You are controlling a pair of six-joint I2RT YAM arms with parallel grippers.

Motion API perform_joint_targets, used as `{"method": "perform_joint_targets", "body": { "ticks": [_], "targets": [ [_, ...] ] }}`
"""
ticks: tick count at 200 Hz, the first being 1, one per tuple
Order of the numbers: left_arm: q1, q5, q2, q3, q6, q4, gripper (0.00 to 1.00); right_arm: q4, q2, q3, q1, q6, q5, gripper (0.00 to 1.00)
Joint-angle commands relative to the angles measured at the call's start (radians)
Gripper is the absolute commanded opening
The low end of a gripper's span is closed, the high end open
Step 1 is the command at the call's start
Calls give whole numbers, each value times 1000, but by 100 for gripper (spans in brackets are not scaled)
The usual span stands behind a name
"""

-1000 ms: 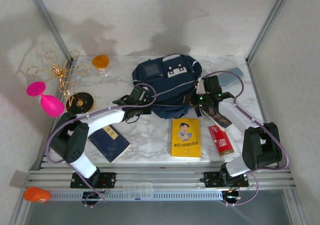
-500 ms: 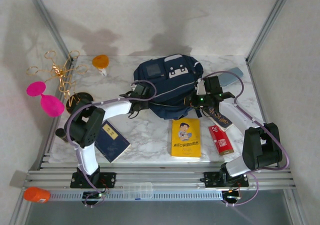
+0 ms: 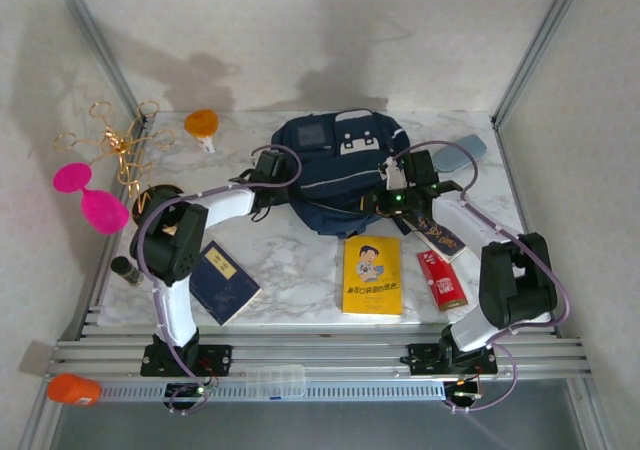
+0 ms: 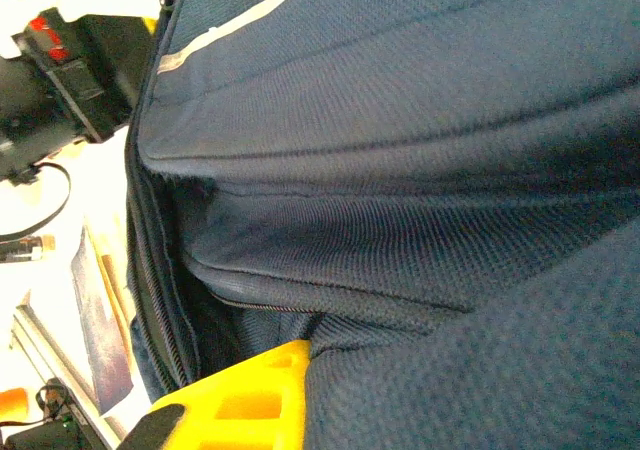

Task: Pack the student bag
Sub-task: Unzip the student bag at the center of the table.

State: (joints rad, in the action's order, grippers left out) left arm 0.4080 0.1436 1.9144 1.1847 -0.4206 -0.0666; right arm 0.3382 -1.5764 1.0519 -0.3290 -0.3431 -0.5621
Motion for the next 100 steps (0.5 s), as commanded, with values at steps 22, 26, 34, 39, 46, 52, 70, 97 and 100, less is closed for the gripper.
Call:
{"method": "perform_joint_targets", "body": {
  "ticks": [22,26,34,39,46,52,70,97,100],
  "targets": [
    [-31,174,-149,-110,-24,-41,0,-81,-135,120,-64,37,-78,0],
    [-36,166,-143,-105,-16,-42,0,-87,-137,121,-66,31,-75,0],
    [-51,123,-123,-90,14,-38,0,-109,-129,109,-68,8,-66,0],
    [-57,91,-106,-72,32,-40,0,-129,-118,95,-68,-14,-52,0],
    [-60,94,-79,-37,43,-65,0,-150,-105,77,-68,-40,-25,0],
    [-60,119,-59,-4,46,-92,0,-154,-97,67,-67,-56,-5,7],
    [-60,114,-35,34,64,-88,0,-215,-80,17,-72,-112,-25,22],
    [-61,68,4,104,83,-113,10,-237,-24,-26,-112,-143,-9,44],
    [-61,75,2,106,81,-122,13,-229,-14,-30,-113,-149,6,45]
  ]
}}
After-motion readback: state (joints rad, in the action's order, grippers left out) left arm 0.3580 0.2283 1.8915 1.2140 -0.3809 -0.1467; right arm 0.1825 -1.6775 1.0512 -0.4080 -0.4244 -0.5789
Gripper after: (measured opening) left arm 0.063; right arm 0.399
